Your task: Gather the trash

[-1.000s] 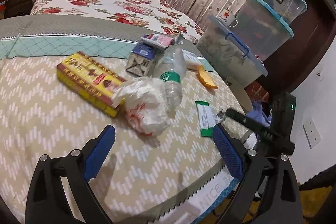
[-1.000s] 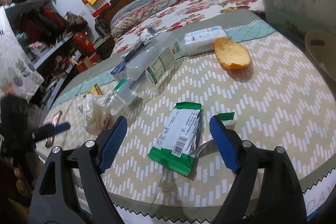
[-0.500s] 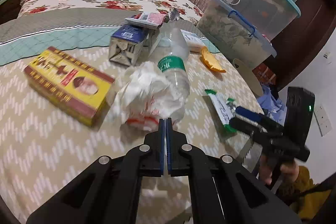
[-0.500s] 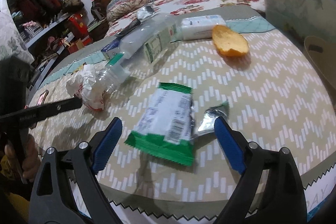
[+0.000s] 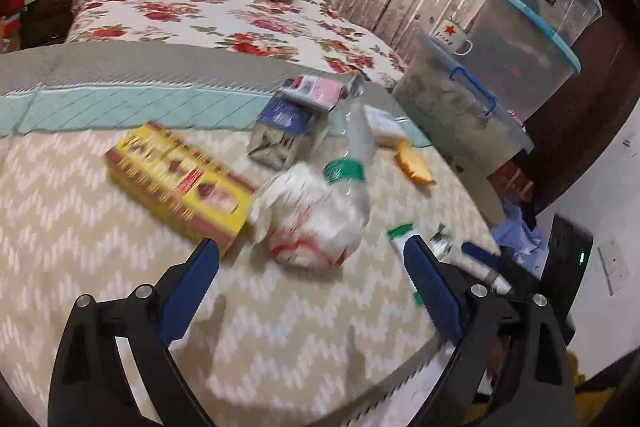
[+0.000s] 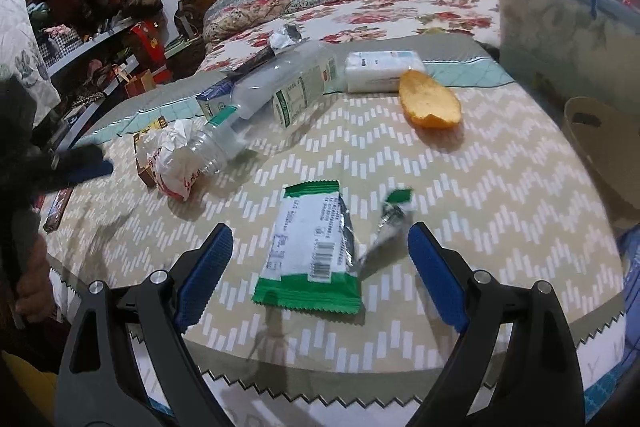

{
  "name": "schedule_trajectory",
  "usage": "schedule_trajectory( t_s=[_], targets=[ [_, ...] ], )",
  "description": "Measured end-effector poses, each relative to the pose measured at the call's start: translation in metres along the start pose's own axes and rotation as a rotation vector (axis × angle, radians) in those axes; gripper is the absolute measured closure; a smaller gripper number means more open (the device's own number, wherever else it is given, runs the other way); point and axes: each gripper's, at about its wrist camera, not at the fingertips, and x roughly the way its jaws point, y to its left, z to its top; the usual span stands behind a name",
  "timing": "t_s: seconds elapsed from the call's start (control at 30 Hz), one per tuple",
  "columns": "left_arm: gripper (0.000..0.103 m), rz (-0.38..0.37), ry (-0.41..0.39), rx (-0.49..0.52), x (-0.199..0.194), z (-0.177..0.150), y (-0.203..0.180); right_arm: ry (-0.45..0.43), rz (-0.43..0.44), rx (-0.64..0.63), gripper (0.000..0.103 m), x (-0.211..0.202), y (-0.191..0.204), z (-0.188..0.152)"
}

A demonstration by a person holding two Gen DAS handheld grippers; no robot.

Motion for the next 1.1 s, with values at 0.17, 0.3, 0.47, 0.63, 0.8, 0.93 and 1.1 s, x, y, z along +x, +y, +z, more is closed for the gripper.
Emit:
schedule_trajectory(
  t_s=[0.17, 0.3, 0.47, 0.63, 0.8, 0.93, 1.1],
  targets=[
    [0.014, 0.059, 0.016, 0.097, 0.035, 0.018, -0.017, 0.028, -0.023, 0.022, 0.014, 0.000, -0.008, -0.009],
    [0.056, 0.137, 0.046, 0.203, 0.055, 0.014, -0.028, 0.050, -0.020, 0.026, 0.013, 0.007, -0.010, -0.008],
    [0.087, 0.105, 0.013, 0.167, 0.031, 0.005, -0.019, 0.092, -0.046, -0.041, 0.019, 0.023, 0.001, -0.009],
    [0.087, 0.024, 0.011, 0.081, 0.001, -0.011, -0.002, 0.076, -0.058, -0.161, 0.065, 0.025, 0.018, -0.012],
    [0.087, -0.074, 0.008, 0.068, -0.015, -0.016, -0.015, 0.033, -0.005, -0.117, 0.081, 0.013, 0.011, -0.010],
    [0.087, -0.130, 0.011, 0.133, -0.013, -0.006, -0.046, -0.031, 0.007, -0.043, 0.081, -0.005, -0.006, -0.005],
    [0.087, -0.210, 0.053, 0.213, 0.020, 0.016, -0.094, -0.059, -0.023, 0.044, 0.081, -0.014, -0.041, -0.005]
  ],
)
